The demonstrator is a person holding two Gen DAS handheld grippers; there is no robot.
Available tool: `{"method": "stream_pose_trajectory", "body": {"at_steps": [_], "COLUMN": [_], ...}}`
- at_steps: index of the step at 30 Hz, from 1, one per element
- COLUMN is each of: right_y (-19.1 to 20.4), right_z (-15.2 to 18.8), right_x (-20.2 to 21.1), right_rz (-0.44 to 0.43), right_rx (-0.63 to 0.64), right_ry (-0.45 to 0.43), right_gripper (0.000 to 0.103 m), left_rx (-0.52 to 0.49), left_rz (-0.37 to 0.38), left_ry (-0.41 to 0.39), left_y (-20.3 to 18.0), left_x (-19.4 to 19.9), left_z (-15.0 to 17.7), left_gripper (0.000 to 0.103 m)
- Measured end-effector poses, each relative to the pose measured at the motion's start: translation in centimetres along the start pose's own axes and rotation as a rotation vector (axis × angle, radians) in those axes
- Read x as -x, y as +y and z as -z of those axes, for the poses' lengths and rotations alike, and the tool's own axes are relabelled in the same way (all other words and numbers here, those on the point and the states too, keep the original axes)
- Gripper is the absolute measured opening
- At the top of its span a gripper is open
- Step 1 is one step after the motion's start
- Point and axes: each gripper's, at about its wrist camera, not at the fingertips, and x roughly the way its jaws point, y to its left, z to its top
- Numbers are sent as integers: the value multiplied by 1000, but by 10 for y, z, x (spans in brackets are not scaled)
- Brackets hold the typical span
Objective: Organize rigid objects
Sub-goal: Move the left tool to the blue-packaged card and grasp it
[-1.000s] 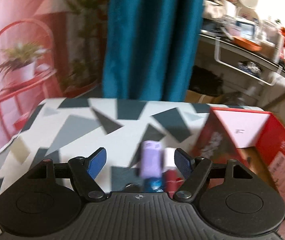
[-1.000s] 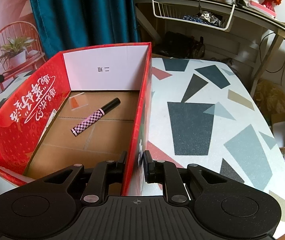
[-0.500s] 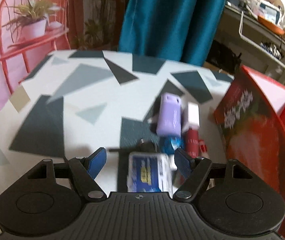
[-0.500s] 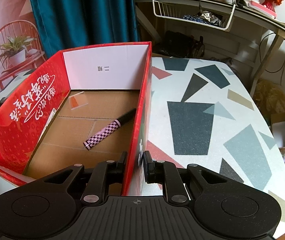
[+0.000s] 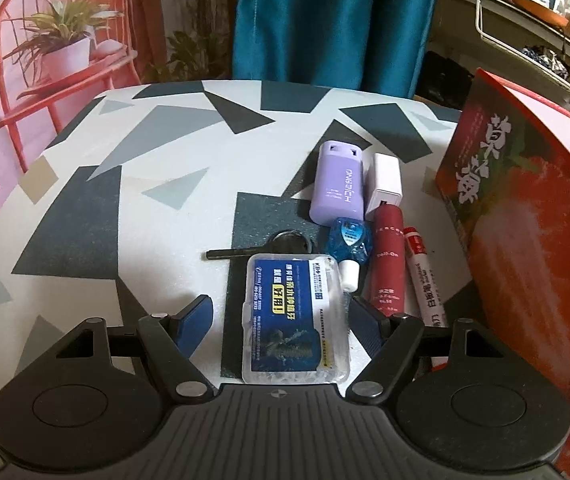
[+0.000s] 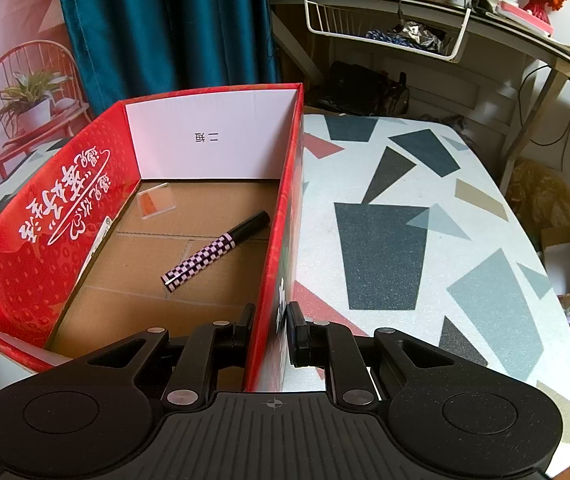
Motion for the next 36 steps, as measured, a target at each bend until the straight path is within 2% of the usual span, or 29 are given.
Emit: {"method": "stream_pose_trajectory", "body": {"at_steps": [2, 9, 20, 22, 25, 36], "right_y": [0, 0, 0, 0, 0, 0], "right_z": [0, 0, 0, 0, 0, 0], "right_x": [0, 0, 0, 0, 0, 0], "right_rz": [0, 0, 0, 0, 0, 0], "right_rx": [-1, -2, -2, -1, -1, -1], "right_ry": [0, -1, 0, 0, 0, 0], "right_gripper": [14, 14, 14, 14, 14, 14], "left_rx": [-6, -34, -49, -52, -69, -56], "left_rz": [-6, 5, -16, -8, -28, -9], "left_ry": [-10, -13, -21, -26, -33, -44], "left_y": [-1, -7, -10, -10, -14, -10], "left_x": [-1, -3, -9, -8, -5, 9], "left_z": [0, 4, 5, 6, 8, 17], "left_gripper": [76, 64, 63, 59, 58, 58]}}
